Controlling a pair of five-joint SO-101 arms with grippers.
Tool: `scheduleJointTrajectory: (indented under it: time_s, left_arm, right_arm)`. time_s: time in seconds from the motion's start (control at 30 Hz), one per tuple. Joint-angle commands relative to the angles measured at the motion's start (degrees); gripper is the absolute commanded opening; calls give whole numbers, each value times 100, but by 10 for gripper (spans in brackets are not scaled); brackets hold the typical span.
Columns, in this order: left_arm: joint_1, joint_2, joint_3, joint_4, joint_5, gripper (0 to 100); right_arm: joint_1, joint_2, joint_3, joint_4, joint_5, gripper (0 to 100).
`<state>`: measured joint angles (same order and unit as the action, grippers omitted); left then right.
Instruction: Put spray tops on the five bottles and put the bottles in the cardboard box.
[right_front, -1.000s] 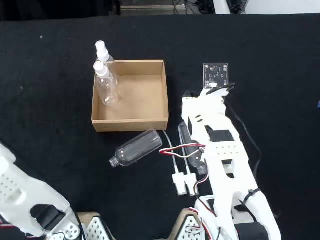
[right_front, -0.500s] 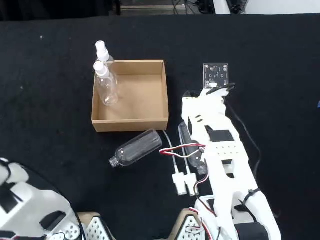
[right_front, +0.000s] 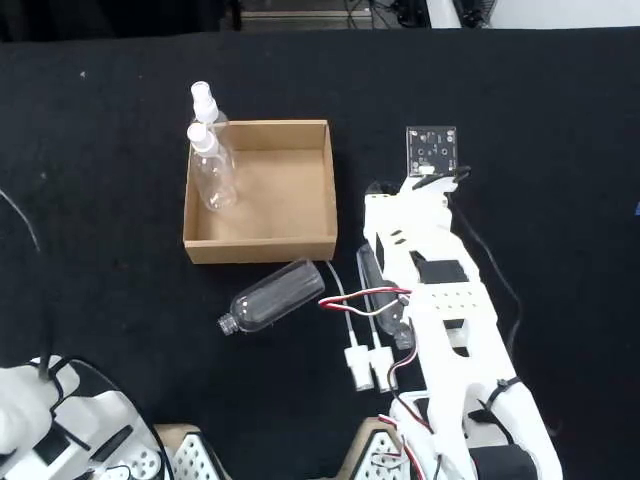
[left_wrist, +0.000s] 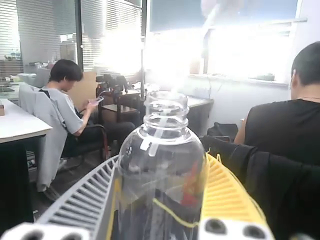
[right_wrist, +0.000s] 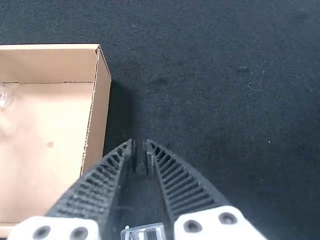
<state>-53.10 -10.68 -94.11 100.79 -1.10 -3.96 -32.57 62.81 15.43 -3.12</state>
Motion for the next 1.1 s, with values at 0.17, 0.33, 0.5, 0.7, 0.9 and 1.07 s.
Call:
scheduleJointTrajectory:
  time_s: [0.17, 0.33, 0.5, 0.7, 0.9, 1.07]
  left_arm:
    - [-31, -62, -101, 9, 457, 116]
    - [-31, -62, -92, 9, 589, 116]
    - [-31, -62, -84, 26, 598, 116]
    - [13, -580, 514, 26, 580, 116]
    - [22, -1547, 2308, -114, 598, 116]
    - [22, -1952, 3073, -615, 607, 116]
  right_arm:
    - [105, -268, -40, -167, 70, 11]
    - [105, -268, -40, -158, 70, 11]
    - [105, -268, -40, -158, 70, 11]
    - [105, -268, -40, -167, 70, 11]
    - [105, -268, -40, -158, 70, 11]
    - [105, -268, -40, -158, 70, 11]
